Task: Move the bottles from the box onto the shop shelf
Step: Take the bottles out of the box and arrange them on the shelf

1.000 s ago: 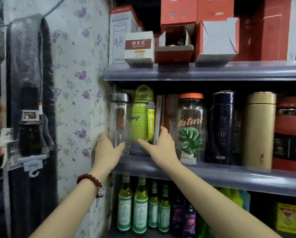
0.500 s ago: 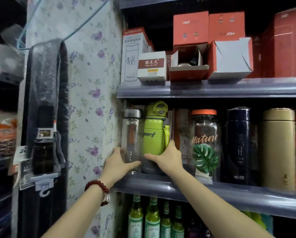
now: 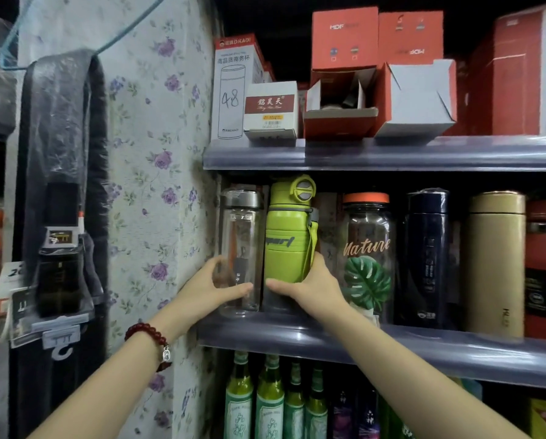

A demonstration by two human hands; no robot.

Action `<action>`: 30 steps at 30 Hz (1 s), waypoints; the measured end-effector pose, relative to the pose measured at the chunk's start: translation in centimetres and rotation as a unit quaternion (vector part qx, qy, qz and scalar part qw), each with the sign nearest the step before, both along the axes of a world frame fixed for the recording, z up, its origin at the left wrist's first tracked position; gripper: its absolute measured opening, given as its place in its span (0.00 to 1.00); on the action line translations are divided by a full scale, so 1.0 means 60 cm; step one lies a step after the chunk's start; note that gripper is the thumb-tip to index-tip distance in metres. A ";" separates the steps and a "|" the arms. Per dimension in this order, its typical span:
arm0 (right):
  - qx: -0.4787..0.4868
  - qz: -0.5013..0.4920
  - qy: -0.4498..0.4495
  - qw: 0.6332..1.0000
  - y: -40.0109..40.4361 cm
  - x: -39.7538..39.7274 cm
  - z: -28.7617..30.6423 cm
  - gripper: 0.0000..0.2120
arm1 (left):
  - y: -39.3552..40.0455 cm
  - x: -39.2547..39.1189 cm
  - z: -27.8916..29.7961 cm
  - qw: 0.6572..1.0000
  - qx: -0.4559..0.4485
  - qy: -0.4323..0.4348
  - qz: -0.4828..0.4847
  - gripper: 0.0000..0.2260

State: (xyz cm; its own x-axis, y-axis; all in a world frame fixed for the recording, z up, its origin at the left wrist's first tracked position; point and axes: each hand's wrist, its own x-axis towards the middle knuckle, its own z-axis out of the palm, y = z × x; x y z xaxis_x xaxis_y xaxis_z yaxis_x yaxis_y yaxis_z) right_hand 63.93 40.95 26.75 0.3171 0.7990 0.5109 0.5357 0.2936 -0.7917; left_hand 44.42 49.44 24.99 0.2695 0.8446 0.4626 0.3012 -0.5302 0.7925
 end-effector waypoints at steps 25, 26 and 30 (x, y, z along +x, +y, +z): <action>-0.013 -0.026 0.022 0.999 0.014 -0.015 -0.005 0.47 | 0.009 0.013 -0.008 0.999 0.008 -0.002 -0.033 0.47; -0.016 -0.037 0.011 0.999 0.012 -0.014 -0.004 0.45 | 0.010 0.015 -0.010 0.999 0.028 0.004 -0.017 0.46; -0.029 -0.043 -0.017 0.999 0.000 -0.003 0.001 0.42 | 0.012 0.010 -0.007 0.999 0.045 0.016 0.009 0.49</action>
State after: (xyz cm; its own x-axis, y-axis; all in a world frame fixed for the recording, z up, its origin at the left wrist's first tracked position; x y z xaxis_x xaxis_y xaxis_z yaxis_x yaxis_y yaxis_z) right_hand 63.73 40.95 26.84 0.3682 0.7982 0.4768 0.5840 0.2005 -0.7866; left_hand 45.03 50.17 24.56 0.2711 0.8053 0.5273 0.3364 -0.5925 0.7319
